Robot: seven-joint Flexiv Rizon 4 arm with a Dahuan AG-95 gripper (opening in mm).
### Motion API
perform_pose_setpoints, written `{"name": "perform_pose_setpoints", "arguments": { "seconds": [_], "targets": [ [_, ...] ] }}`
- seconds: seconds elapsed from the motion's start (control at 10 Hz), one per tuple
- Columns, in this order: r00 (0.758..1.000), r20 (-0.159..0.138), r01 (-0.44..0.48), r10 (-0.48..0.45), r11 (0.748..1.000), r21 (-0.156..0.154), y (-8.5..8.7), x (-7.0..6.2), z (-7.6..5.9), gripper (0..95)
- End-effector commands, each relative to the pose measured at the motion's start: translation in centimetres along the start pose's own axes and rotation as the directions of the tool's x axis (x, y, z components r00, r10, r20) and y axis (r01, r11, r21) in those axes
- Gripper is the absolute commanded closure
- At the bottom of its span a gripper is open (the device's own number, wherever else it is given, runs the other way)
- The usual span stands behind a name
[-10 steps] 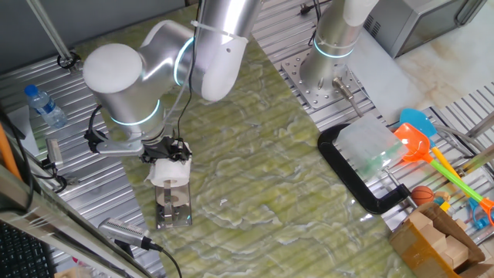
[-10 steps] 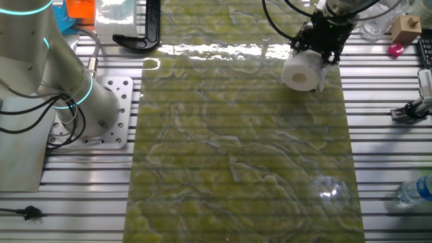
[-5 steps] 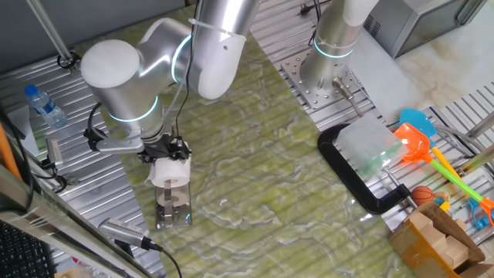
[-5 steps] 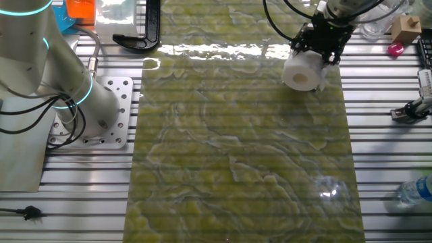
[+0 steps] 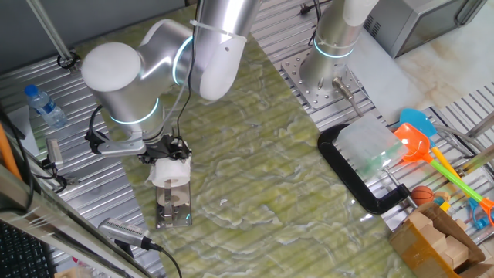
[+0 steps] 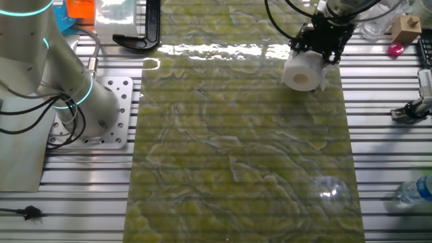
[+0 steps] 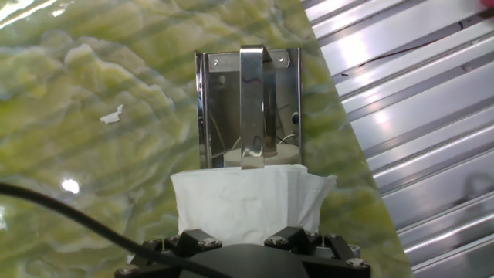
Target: Put the toilet paper on its holder
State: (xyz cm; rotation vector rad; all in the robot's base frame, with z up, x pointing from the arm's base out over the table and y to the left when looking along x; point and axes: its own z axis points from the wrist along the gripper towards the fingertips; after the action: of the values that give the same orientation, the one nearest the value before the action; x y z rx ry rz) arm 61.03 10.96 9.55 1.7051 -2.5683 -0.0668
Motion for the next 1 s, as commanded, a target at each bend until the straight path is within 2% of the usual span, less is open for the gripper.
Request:
{"name": "perform_pose_setpoints", "arguments": {
  "seconds": [0.1, 0.4, 0.7, 1.0],
  "targets": [
    [1.0, 0.0, -0.02, 0.02, 1.0, -0.002, 0.04, 0.03, 0.01, 95.0],
    [1.0, 0.007, -0.003, 0.003, 1.0, -0.007, 0.04, 0.03, 0.01, 95.0],
    [1.0, -0.005, -0.008, 0.008, 1.0, -0.011, 0.04, 0.03, 0.01, 95.0],
    [1.0, 0.002, 0.009, -0.009, 1.0, -0.013, 0.04, 0.03, 0.01, 95.0]
  ]
}}
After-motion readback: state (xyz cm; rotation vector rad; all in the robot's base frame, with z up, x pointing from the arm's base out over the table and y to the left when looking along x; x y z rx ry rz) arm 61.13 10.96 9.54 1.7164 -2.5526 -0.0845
